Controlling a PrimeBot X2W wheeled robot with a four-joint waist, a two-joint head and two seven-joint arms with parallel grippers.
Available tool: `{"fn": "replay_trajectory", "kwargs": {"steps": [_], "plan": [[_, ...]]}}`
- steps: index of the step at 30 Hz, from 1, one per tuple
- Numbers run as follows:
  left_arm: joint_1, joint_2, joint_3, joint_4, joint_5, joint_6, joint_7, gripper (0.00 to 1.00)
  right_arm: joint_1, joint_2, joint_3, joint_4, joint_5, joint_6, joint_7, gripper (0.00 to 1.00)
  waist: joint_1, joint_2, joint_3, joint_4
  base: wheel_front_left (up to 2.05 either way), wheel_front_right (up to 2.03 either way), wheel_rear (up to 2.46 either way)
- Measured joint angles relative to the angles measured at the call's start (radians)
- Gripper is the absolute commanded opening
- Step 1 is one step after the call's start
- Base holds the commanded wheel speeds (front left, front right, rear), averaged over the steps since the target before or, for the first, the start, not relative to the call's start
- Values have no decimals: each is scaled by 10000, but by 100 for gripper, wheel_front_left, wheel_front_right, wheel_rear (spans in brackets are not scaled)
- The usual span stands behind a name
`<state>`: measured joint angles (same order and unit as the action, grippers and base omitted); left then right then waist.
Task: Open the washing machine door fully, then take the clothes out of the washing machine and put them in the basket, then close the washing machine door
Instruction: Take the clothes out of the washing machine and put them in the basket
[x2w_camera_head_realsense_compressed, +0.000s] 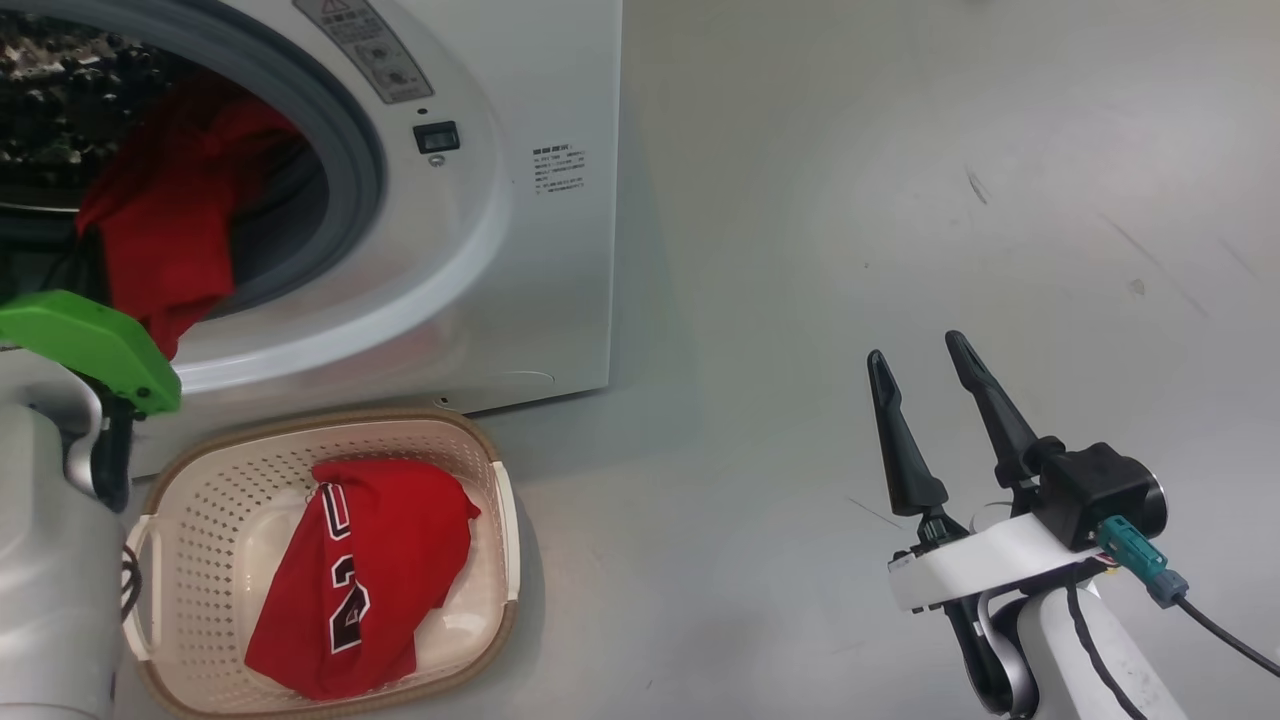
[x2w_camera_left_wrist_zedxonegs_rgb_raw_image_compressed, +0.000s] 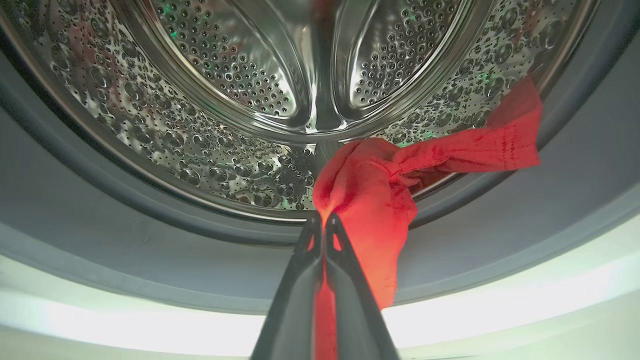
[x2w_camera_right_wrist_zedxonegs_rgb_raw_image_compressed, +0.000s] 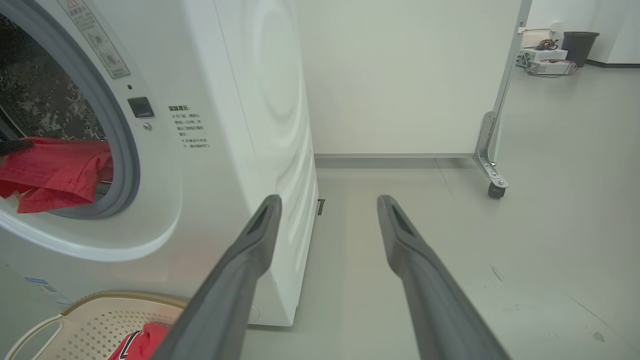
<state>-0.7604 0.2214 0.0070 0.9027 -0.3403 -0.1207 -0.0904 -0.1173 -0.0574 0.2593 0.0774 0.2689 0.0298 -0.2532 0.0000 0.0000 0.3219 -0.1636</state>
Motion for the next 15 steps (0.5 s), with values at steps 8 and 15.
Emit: {"fn": "replay_trajectory", "kwargs": {"steps": [8, 15], "plan": [[744, -209, -430, -249, 33, -6, -1149, 0, 303, -8, -102, 142, 0, 44, 0, 100, 0, 0, -575, 406, 0, 0, 0], [1512, -416, -819, -702, 75, -35, -1498, 0, 573, -6, -157, 207, 0, 130, 0, 100, 0, 0, -1063, 745, 0, 0, 0]]}}
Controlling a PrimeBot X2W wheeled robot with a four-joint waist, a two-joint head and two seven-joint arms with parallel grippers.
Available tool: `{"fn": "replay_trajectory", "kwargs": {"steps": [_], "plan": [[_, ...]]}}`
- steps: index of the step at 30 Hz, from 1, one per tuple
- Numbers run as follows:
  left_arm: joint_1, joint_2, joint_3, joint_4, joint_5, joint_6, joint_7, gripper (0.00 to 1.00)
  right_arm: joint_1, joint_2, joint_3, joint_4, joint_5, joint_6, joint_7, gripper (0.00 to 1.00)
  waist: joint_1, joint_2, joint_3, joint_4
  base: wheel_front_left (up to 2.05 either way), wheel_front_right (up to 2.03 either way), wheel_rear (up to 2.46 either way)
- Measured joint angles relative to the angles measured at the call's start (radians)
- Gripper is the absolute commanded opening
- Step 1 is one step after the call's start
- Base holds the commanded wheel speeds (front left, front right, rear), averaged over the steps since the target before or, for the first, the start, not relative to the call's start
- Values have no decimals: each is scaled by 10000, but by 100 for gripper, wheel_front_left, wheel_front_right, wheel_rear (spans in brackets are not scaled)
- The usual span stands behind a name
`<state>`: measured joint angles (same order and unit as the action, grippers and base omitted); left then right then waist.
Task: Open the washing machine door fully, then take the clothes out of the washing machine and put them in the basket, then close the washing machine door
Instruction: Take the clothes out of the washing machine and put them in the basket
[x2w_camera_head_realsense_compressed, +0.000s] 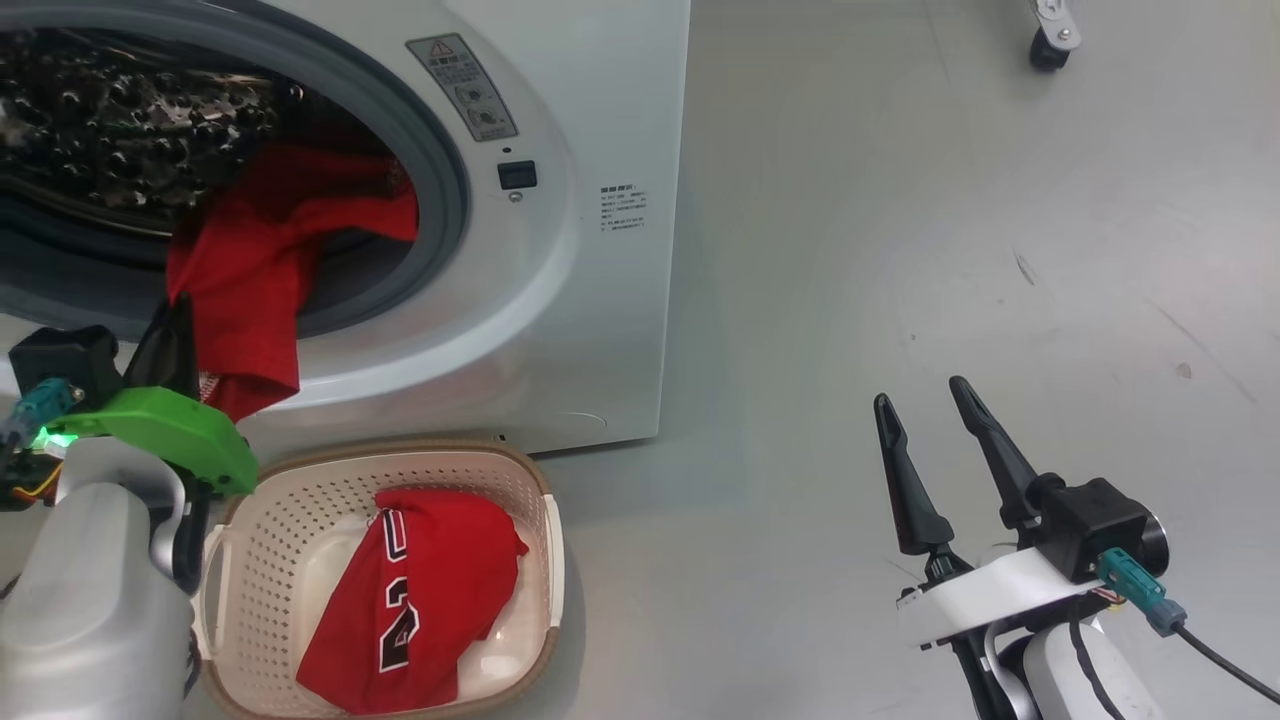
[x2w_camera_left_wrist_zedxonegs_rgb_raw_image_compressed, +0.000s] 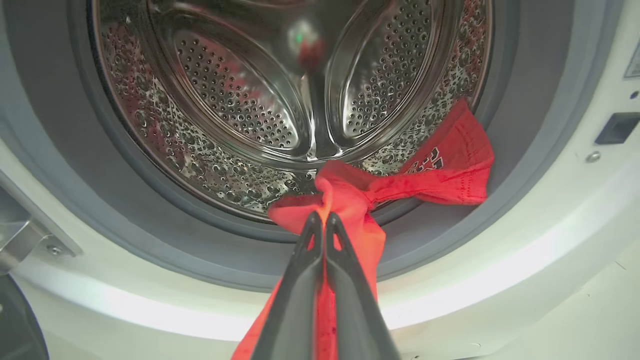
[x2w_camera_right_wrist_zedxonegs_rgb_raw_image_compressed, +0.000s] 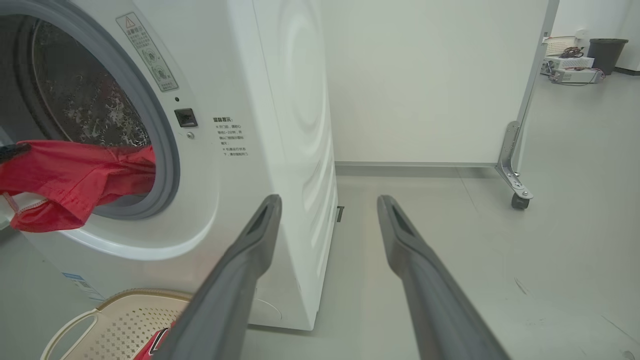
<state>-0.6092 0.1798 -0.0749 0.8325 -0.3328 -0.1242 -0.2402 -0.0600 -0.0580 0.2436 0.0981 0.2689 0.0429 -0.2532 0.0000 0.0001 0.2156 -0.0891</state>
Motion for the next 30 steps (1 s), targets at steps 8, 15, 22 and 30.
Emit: {"fn": "replay_trajectory", "kwargs": {"steps": [8, 15, 22, 30], "plan": [[685, -36, -194, -876, 23, 0, -90, 0, 291, 0, -65, 50, 0, 2, 0, 100, 0, 0, -482, 333, 0, 0, 0], [1064, -48, 215, -2458, 115, 0, -90, 0, 444, 0, -117, 27, -2, 15, 0, 100, 0, 0, -684, 598, 0, 0, 0], [1297, -146, 564, -4017, 247, 0, -111, 0, 504, 2, -203, -10, -4, 15, 0, 100, 0, 0, -769, 770, 0, 0, 0], [1810, -441, 1007, -6100, 650, 4, -138, 0, 546, 4, -190, -8, -88, 88, 0, 100, -1, 0, -960, 988, 0, 0, 0]]}}
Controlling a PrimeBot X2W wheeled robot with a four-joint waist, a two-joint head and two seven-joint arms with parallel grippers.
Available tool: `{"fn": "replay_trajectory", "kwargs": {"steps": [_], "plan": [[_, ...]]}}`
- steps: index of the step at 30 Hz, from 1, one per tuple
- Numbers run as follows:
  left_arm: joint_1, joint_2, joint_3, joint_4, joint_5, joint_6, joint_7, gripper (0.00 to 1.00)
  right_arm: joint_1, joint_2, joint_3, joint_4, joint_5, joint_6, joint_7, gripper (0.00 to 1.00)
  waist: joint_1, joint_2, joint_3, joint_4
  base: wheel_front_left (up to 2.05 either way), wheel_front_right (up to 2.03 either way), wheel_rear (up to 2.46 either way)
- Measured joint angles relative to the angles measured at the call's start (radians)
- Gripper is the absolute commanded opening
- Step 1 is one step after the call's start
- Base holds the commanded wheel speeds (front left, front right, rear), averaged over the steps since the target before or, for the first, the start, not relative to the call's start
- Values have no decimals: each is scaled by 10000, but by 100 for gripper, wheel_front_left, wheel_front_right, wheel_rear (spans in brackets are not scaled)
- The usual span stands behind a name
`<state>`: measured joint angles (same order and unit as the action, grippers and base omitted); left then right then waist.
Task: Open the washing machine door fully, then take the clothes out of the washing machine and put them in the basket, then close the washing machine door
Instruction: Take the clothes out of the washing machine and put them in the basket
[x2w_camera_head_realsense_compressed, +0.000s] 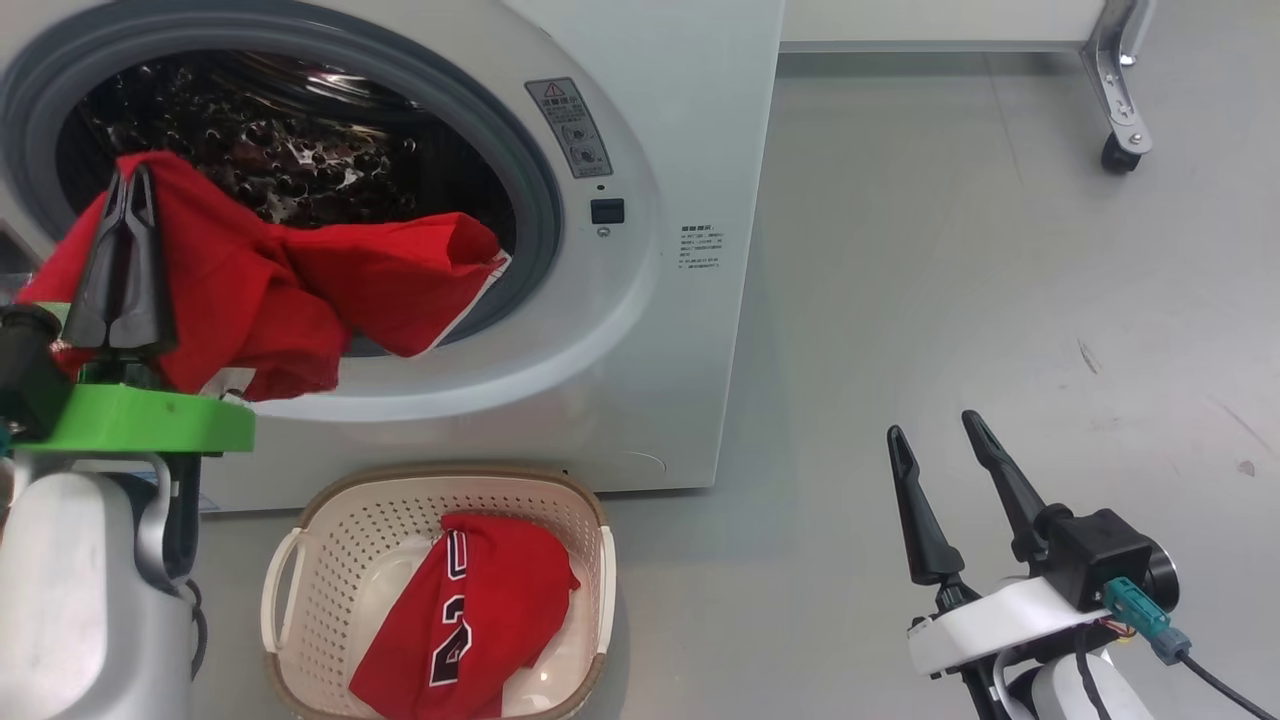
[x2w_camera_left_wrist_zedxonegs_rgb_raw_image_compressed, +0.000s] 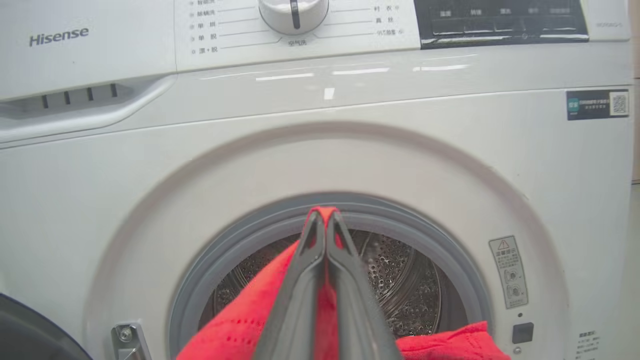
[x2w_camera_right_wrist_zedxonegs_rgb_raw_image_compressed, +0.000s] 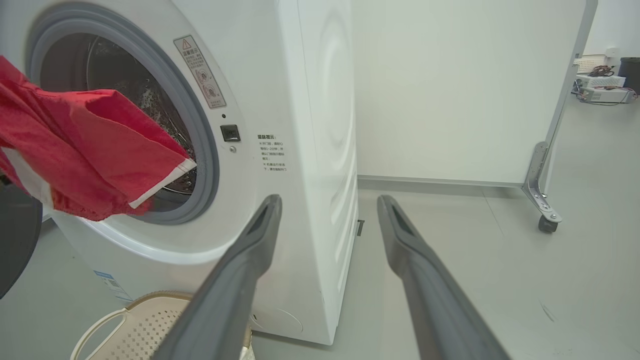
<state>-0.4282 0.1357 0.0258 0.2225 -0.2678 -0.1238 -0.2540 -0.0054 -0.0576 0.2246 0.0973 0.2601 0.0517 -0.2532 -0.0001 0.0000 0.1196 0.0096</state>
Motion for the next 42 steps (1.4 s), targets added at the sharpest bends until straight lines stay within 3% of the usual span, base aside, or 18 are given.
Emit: {"fn": "replay_trajectory", "kwargs": {"steps": [13, 26, 42], "plan": [[896, -303, 186, -1643, 245, 0, -29, 0, 92, 4, 104, 10, -71, 86, 0, 100, 0, 0, -131, 82, 0, 0, 0], [2547, -326, -520, 140, 247, 0, -25, 0, 98, 12, 303, -13, -77, 174, 0, 100, 0, 0, 178, -116, 0, 0, 0], [2056, -259, -909, 1783, 301, -2, 69, 0, -288, 15, 454, -169, -213, 178, 0, 100, 0, 0, 1255, -563, 0, 0, 0]]}}
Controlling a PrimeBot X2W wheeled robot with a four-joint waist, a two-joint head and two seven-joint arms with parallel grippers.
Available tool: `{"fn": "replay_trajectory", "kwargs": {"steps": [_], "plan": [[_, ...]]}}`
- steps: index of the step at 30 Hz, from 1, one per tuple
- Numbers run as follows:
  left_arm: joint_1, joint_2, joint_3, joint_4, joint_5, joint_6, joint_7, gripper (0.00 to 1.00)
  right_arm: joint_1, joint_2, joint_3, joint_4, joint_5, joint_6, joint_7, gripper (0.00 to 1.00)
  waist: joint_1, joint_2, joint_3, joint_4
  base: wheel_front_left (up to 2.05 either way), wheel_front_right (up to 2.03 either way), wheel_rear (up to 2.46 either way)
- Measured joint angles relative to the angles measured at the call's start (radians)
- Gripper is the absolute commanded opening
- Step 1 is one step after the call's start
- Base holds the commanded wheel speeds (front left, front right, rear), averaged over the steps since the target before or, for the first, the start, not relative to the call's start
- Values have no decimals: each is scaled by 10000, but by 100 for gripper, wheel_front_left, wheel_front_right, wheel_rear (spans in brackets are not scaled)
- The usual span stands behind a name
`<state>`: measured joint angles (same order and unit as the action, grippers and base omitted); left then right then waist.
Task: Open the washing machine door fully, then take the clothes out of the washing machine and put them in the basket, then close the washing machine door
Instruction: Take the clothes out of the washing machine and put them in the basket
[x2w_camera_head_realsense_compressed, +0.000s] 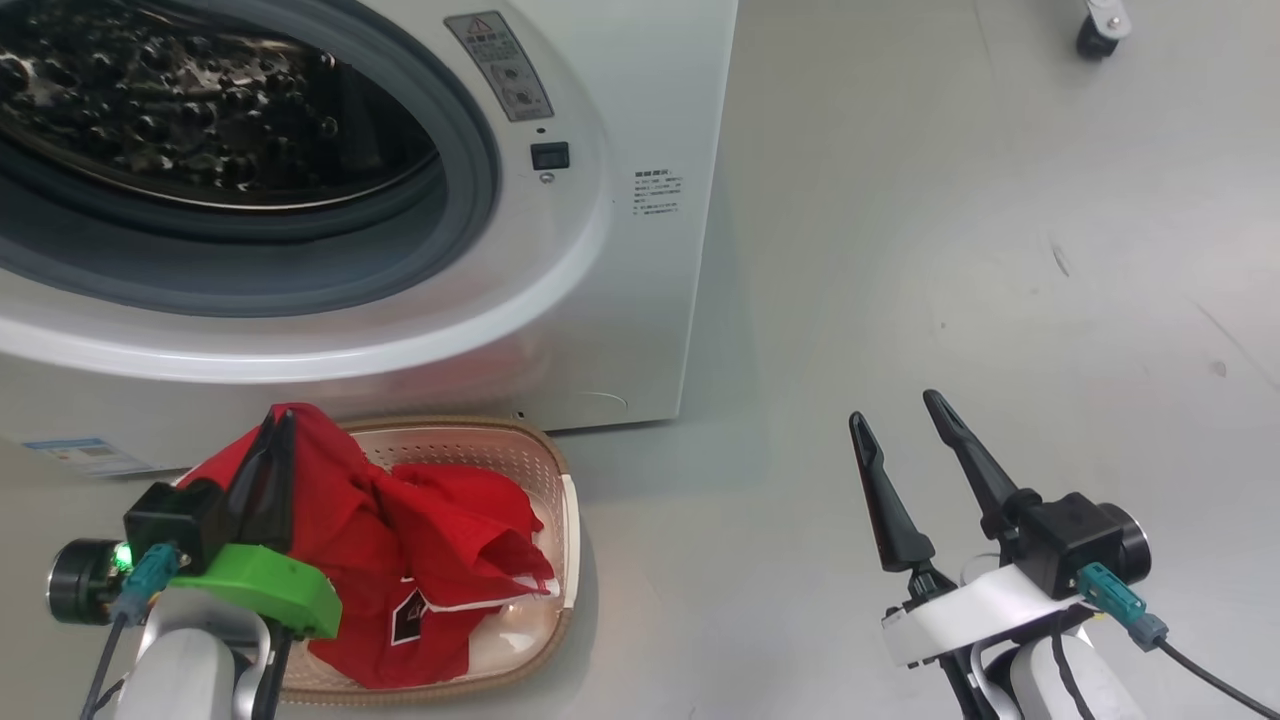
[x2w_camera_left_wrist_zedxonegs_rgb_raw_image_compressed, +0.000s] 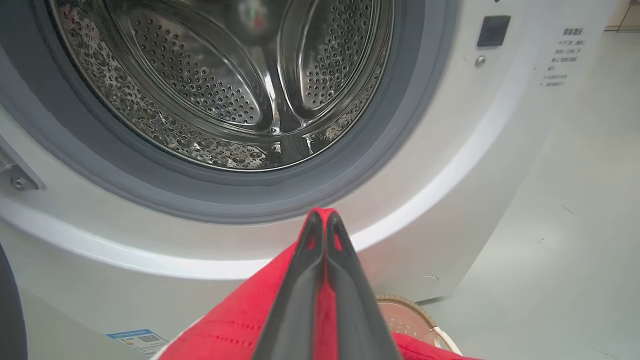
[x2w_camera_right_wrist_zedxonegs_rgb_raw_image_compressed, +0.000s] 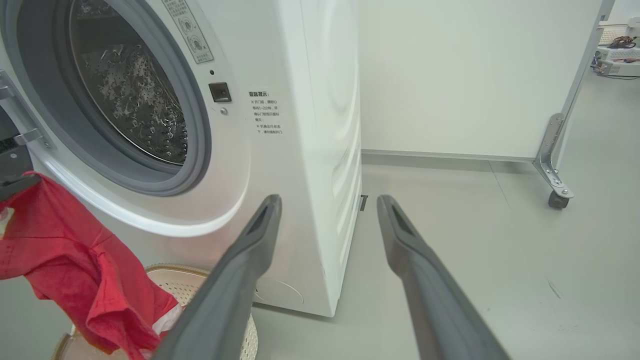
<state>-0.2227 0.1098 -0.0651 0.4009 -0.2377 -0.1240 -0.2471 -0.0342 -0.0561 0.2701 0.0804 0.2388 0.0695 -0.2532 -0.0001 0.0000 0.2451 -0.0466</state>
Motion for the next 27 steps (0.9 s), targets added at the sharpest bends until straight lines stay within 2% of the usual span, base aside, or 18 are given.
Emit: {"fn": "replay_trajectory", "kwargs": {"steps": [8, 16, 27], "plan": [[-538, 46, -259, 650, 123, 0, 0, 0, -199, 2, -15, -77, -10, 0, 0, 100, 0, 0, 582, -404, 0, 0, 0], [-755, 439, -48, 2002, 182, 0, 274, 0, -409, 4, -42, -178, -61, -4, 0, 100, 1, 0, 1220, -747, 0, 0, 0], [-1675, 401, 90, 3624, 96, 4, 702, 0, -551, -299, -213, -376, -422, -31, 0, 100, 1, 0, 2142, -1006, 0, 0, 0]]}}
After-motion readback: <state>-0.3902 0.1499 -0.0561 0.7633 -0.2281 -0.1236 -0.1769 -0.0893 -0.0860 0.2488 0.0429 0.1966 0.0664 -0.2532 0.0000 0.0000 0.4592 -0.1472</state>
